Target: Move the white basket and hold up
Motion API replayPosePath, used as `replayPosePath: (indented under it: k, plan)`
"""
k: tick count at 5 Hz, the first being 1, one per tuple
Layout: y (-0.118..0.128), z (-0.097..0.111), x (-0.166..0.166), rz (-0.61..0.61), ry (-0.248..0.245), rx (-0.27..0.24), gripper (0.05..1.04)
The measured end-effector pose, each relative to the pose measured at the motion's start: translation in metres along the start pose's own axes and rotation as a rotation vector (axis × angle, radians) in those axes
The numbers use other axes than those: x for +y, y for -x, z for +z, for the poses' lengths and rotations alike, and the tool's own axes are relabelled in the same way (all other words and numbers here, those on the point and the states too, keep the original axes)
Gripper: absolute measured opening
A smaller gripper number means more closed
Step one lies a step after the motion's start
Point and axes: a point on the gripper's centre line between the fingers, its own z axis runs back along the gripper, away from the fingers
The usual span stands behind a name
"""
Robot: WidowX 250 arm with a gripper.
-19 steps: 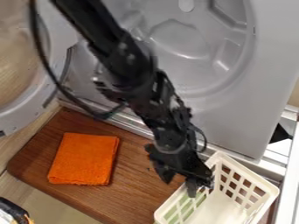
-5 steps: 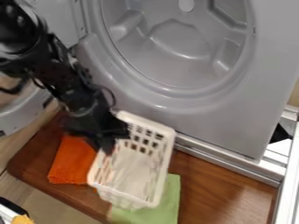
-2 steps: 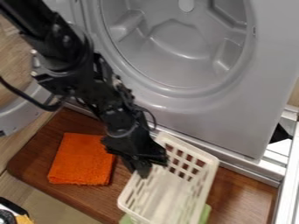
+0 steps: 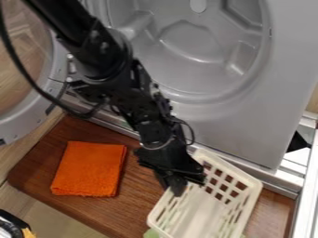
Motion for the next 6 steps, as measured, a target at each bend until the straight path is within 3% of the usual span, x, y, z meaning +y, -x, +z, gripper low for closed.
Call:
replayPosePath:
  k: [1, 2, 4, 5, 6]
  plan:
    - [-0.008, -0.003, -0.014, -0.036, 0.028, 0.005, 0.086]
    - [-0.008, 0.0, -0.014, -0.041, 0.023, 0.005, 0.086]
    - [-0.007, 0.036, 0.03, 0.056, -0.063, -0.095, 0.086]
    - [-0.002, 0.051, 0.061, 0.164, -0.102, -0.131, 0.086]
    - [0.002, 0.045, 0.088, 0.236, -0.126, -0.108, 0.086]
